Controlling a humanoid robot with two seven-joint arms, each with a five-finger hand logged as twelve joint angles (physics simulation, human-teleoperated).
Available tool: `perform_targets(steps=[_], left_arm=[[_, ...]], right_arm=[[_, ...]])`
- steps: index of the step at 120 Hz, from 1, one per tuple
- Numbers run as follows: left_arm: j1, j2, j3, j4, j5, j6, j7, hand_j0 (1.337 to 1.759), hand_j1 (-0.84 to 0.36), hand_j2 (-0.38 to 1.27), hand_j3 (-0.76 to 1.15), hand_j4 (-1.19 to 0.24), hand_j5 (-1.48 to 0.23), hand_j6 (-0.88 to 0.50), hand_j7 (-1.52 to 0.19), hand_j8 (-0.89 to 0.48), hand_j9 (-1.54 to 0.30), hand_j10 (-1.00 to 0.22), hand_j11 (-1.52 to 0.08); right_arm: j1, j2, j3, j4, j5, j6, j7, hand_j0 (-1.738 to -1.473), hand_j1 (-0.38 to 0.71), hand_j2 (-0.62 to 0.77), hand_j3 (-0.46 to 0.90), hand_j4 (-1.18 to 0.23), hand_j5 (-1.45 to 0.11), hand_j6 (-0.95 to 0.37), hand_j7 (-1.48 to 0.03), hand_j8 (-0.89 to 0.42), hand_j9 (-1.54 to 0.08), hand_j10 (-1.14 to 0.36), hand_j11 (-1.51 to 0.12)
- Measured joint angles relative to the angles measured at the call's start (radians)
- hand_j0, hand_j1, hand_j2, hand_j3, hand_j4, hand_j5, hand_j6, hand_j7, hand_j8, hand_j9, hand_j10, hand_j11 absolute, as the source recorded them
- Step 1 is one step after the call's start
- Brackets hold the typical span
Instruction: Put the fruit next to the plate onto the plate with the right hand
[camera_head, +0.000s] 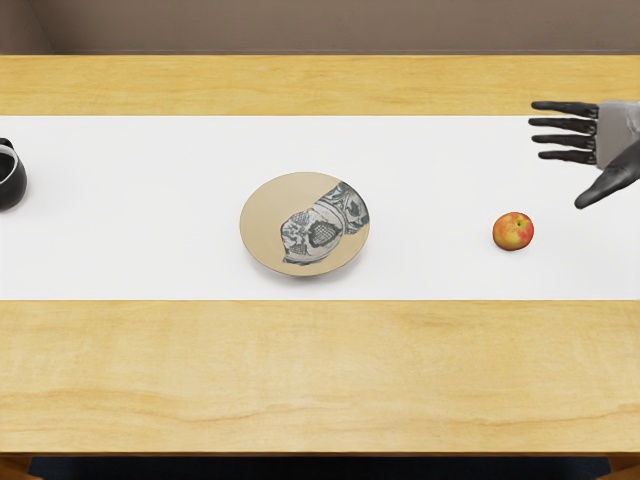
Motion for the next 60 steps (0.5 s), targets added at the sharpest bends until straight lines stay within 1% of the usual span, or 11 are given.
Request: perform_targets(steps=[11, 18, 22, 26, 32, 41, 46, 52, 60], left_arm=[[0.0, 0.0, 0.0, 0.0, 0.0, 0.0, 0.0, 1.658, 0.35, 0.0, 0.0, 0.0, 0.0, 0.0, 0.0, 0.0, 0.0, 0.0, 0.0], [0.0, 0.0, 0.0, 0.0, 0.0, 0.0, 0.0, 1.658, 0.35, 0.0, 0.0, 0.0, 0.0, 0.0, 0.0, 0.0, 0.0, 0.0, 0.0], [0.0, 0.0, 0.0, 0.0, 0.0, 0.0, 0.0, 1.658, 0.35, 0.0, 0.0, 0.0, 0.0, 0.0, 0.0, 0.0, 0.0, 0.0, 0.0], [0.0, 0.0, 0.0, 0.0, 0.0, 0.0, 0.0, 1.658, 0.35, 0.0, 0.0, 0.0, 0.0, 0.0, 0.0, 0.0, 0.0, 0.0, 0.0], [0.0, 0.0, 0.0, 0.0, 0.0, 0.0, 0.0, 1.658, 0.35, 0.0, 0.0, 0.0, 0.0, 0.0, 0.0, 0.0, 0.0, 0.0, 0.0], [0.0, 0.0, 0.0, 0.0, 0.0, 0.0, 0.0, 1.658, 0.35, 0.0, 0.0, 0.0, 0.0, 0.0, 0.0, 0.0, 0.0, 0.0, 0.0], [0.0, 0.0, 0.0, 0.0, 0.0, 0.0, 0.0, 1.658, 0.35, 0.0, 0.0, 0.0, 0.0, 0.0, 0.0, 0.0, 0.0, 0.0, 0.0], [0.0, 0.0, 0.0, 0.0, 0.0, 0.0, 0.0, 1.658, 0.35, 0.0, 0.0, 0.0, 0.0, 0.0, 0.0, 0.0, 0.0, 0.0, 0.0], [0.0, 0.0, 0.0, 0.0, 0.0, 0.0, 0.0, 1.658, 0.35, 0.0, 0.0, 0.0, 0.0, 0.0, 0.0, 0.0, 0.0, 0.0, 0.0]], right_arm=[[0.009, 0.011, 0.006, 0.001, -0.004, 0.0, -0.033, -1.658, -0.35, 0.0, 0.0, 0.0, 0.0, 0.0, 0.0, 0.0, 0.0, 0.0, 0.0], [0.015, 0.005, 0.01, 0.002, -0.008, 0.0, -0.083, -1.658, -0.35, 0.0, 0.0, 0.0, 0.0, 0.0, 0.0, 0.0, 0.0, 0.0, 0.0], [0.023, -0.002, 0.013, 0.01, -0.043, 0.0, -0.105, -1.658, -0.35, 0.0, 0.0, 0.0, 0.0, 0.0, 0.0, 0.0, 0.0, 0.0, 0.0], [0.04, -0.006, 0.018, 0.029, -0.111, 0.0, -0.121, -1.658, -0.35, 0.0, 0.0, 0.0, 0.0, 0.0, 0.0, 0.0, 0.0, 0.0, 0.0], [0.074, -0.011, 0.023, 0.087, -0.26, 0.0, -0.138, -1.658, -0.35, 0.0, 0.0, 0.0, 0.0, 0.0, 0.0, 0.0, 0.0, 0.0, 0.0], [0.104, -0.014, 0.023, 0.191, -0.495, -0.01, -0.152, -1.658, -0.35, 0.0, 0.0, 0.0, 0.0, 0.0, 0.0, 0.0, 0.0, 0.0, 0.0], [0.108, -0.011, 0.018, 0.235, -0.606, -0.035, -0.157, -1.658, -0.35, 0.0, 0.0, 0.0, 0.0, 0.0, 0.0, 0.0, 0.0, 0.0, 0.0], [0.106, -0.004, -0.005, 0.27, -0.701, -0.097, -0.16, -1.658, -0.35, 0.0, 0.0, 0.0, 0.0, 0.0, 0.0, 0.0, 0.0, 0.0, 0.0], [0.094, 0.026, -0.044, 0.296, -0.791, -0.215, -0.163, -1.658, -0.35, 0.0, 0.0, 0.0, 0.0, -0.01, 0.0, 0.0, 0.0, 0.0, 0.0]])
